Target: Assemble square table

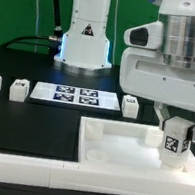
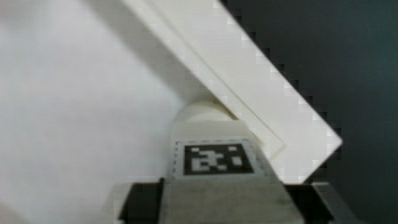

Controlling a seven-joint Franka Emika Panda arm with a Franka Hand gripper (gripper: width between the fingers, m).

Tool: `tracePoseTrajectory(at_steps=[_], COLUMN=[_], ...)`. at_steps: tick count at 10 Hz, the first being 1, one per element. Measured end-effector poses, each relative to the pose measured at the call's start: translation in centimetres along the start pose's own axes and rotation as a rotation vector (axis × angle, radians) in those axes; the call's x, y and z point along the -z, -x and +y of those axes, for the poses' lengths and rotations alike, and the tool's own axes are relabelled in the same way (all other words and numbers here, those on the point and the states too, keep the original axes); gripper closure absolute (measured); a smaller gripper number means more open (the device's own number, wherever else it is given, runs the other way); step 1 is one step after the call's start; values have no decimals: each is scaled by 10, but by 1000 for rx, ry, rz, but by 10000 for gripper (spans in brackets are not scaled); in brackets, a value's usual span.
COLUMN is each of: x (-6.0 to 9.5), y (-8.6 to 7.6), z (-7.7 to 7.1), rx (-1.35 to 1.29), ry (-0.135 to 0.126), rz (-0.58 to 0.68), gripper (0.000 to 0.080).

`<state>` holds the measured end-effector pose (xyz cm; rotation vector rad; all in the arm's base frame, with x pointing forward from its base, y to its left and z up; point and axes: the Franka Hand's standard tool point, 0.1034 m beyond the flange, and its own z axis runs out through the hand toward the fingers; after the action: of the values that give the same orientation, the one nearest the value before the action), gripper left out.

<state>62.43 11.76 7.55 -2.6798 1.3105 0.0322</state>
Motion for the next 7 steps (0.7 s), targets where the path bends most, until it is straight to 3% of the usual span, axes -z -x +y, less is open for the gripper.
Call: tracePoseTrajectory(at_steps=[1, 3, 5, 6, 7], x=[-1, -2, -2, -2, -2], y=[1, 2, 3, 3, 2], z=[0, -1, -1, -1, 0], rx=[-206, -423, -438, -390, -319], ry=[-30, -52, -51, -52, -51], rz=[-21, -55, -56, -55, -50], gripper=[508, 508, 499, 304, 304])
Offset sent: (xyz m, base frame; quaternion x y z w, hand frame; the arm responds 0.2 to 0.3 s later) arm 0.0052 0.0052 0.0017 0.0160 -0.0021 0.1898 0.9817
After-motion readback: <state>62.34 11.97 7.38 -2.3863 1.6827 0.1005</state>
